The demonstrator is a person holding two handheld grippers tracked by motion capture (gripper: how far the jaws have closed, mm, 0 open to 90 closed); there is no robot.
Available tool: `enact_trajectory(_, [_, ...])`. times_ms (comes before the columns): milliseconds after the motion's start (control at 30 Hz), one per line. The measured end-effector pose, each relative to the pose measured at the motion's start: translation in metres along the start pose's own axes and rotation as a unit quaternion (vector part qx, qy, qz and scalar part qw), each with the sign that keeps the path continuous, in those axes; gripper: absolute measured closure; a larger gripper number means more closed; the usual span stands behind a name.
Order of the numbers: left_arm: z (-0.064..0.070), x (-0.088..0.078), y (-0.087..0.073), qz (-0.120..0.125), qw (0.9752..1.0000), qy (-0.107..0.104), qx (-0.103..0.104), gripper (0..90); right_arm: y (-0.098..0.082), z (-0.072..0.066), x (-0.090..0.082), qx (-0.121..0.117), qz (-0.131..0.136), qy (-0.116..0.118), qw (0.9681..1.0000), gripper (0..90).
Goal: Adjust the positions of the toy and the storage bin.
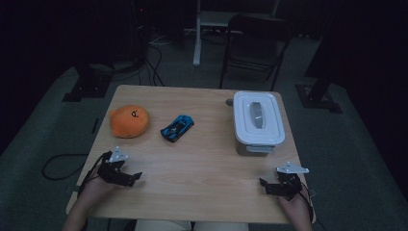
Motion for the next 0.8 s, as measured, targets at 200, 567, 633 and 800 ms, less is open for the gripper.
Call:
enact_trajectory(200, [0.000, 0.009, 0.015, 0.000, 0.9999, -0.005, 0.009, 1.6, 0.000, 0.000, 0.000, 0.000, 0.000, 0.000, 1.0000, 14.6])
enact_trajectory(567, [0.001, 0.026, 0.042, -0.007, 0.9996, -0.015, 0.023, 1.6, 0.000, 0.000, 0.000, 0.000, 0.000, 0.000, 1.0000, 14.5])
enact_trajectory(633, [0.003, 0.029, 0.048, -0.003, 0.9995, -0.022, 0.025, 1.6, 0.000, 0.000, 0.000, 0.000, 0.000, 0.000, 1.0000, 14.5])
enact_trajectory(800, [0.003, 0.033, 0.062, 0.002, 0.9993, -0.026, 0.027, 1.6, 0.000, 0.000, 0.000, 0.000, 0.000, 0.000, 1.0000, 14.5])
Point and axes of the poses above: each handheld gripper's, and its own axes: x roughly forward along the jaws, y roughly out of its top, z roughly to its right, the point moved 10 cm from there along x, roughly forward along the jaws, and after that the axes turned 13 degrees about x, right-handed, at the moved point
